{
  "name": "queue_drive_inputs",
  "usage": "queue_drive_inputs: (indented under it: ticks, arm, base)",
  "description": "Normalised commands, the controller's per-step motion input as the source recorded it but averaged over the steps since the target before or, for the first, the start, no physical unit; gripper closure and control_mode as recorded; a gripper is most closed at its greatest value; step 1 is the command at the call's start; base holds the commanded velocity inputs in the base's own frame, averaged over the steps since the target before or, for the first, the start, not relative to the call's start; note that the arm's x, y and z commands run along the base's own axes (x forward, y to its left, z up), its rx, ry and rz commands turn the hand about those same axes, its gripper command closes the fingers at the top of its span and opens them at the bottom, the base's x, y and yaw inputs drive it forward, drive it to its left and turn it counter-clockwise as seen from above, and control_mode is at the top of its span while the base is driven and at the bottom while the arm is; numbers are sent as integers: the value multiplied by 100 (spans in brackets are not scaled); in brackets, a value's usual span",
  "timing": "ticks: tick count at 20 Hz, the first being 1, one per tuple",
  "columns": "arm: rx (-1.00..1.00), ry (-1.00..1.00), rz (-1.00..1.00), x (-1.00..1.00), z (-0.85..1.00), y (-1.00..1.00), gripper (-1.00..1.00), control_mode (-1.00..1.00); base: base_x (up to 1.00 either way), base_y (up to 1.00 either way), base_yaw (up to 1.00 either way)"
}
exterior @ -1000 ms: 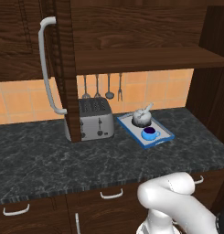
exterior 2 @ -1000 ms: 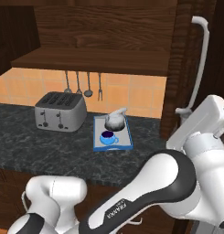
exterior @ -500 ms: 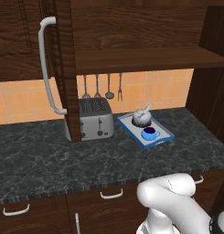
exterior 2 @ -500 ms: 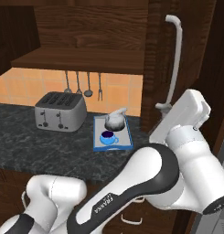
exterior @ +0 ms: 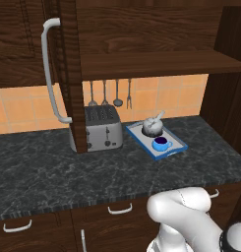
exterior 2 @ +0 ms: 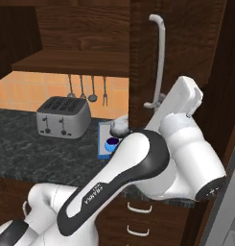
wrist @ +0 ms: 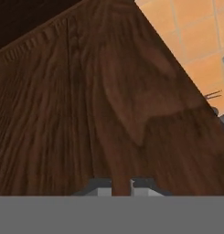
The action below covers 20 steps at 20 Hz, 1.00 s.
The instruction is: Pick the kettle from the counter and place it on the tray. Then pick the mug from the cabinet and place it on the tray. Then close the cabinet doors.
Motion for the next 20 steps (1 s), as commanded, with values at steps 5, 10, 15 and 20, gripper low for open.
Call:
queue_drive_inputs:
  ticks: [5,10,15,20]
  arm:
    - [0,19,0,13,40,22,100,-100]
    - [0,27,0,23,54,1,100,-100]
    - [0,8,0,30,36,1,100,-100]
    - [0,8,0,62,2,7,100,-100]
  base:
    - [0,0,0]
    - [0,0,0]
    - [0,0,0]
    - [0,0,0]
